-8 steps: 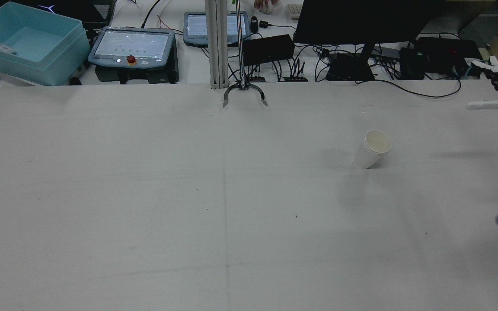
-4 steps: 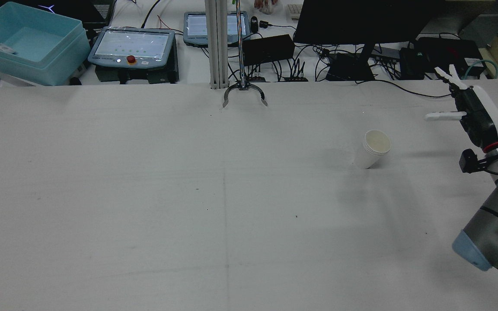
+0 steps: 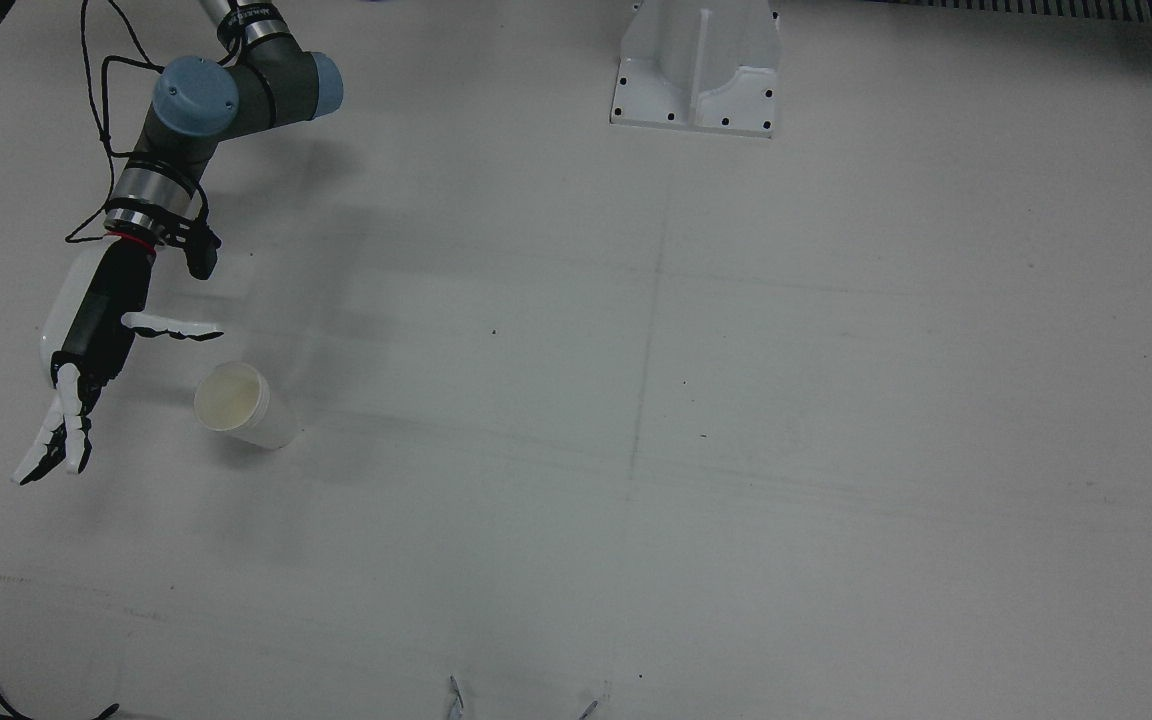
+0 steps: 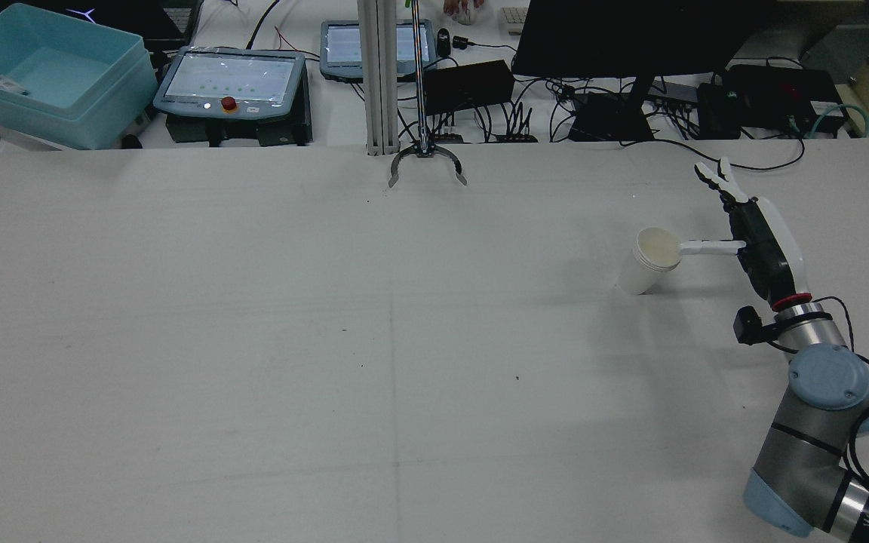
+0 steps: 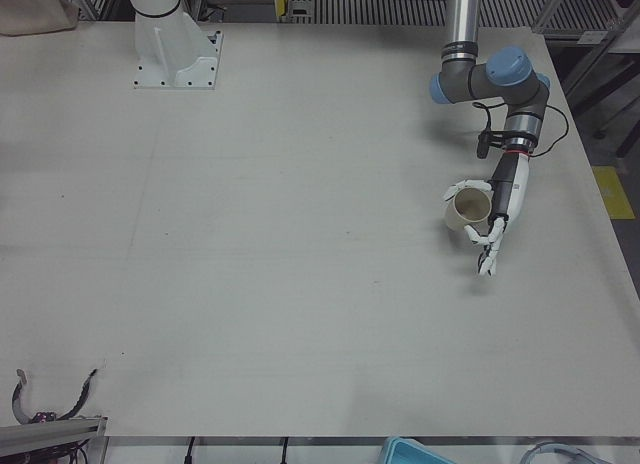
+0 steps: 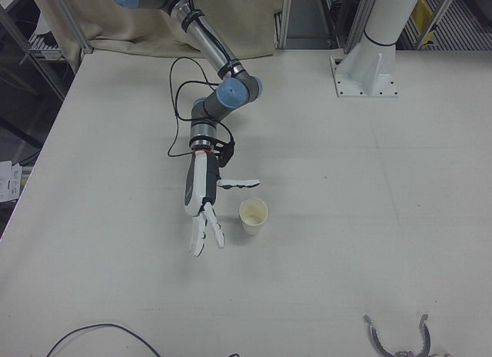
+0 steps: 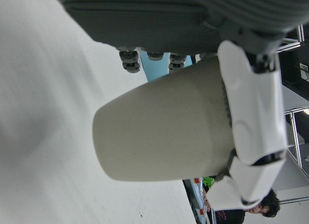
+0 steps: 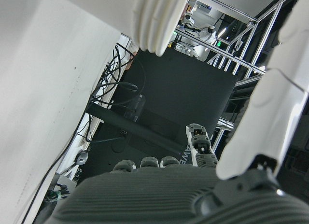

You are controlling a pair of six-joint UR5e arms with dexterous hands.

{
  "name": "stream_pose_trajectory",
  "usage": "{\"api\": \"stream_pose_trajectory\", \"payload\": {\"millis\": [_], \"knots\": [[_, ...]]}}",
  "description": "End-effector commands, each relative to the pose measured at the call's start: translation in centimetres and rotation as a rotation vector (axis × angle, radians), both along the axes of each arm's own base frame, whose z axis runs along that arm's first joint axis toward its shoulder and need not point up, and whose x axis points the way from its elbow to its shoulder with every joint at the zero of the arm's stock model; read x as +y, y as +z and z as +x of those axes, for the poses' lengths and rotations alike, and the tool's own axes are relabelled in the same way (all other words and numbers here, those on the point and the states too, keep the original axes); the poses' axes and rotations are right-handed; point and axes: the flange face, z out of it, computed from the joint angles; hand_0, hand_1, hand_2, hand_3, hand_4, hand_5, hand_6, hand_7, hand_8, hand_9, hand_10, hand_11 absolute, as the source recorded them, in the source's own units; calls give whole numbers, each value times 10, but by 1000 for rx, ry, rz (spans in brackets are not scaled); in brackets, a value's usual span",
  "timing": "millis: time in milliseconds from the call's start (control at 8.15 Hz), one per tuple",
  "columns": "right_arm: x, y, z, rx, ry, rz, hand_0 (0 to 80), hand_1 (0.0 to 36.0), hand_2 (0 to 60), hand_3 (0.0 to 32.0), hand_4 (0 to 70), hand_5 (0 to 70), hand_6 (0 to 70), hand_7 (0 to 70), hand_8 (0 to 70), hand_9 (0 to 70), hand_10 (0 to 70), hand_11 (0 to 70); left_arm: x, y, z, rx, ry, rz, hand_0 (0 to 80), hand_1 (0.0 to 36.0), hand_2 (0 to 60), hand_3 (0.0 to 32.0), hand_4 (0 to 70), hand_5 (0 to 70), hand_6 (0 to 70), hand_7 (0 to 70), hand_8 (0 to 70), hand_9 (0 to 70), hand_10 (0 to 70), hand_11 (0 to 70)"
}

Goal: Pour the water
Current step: 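Reach the right hand toward the white cup standing on the table, then close the right hand around the white cup on the table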

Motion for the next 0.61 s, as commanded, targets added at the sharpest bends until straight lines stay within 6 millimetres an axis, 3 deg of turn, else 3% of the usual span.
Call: {"api": "stream_pose_trajectory", "payload": {"millis": [0, 245, 491], "knots": [[21, 14, -38, -16, -53, -18, 517, 137, 0, 0, 24, 0, 0, 0, 10, 6, 0, 0, 1, 1, 0, 1, -1, -1, 526, 360, 600, 0, 169, 700, 0, 139, 0, 13, 48, 97], [20, 18, -41, -11, -46, -24, 519, 140, 0, 0, 31, 0, 0, 0, 6, 2, 0, 0, 3, 2, -1, -1, -1, -4, 519, 360, 600, 0, 168, 700, 0, 140, 0, 14, 49, 98], [21, 10, -59, -18, -66, -15, 515, 134, 0, 0, 35, 0, 0, 0, 7, 3, 0, 0, 2, 1, -2, 6, -2, -4, 519, 360, 600, 0, 167, 700, 0, 139, 0, 13, 47, 96]]}}
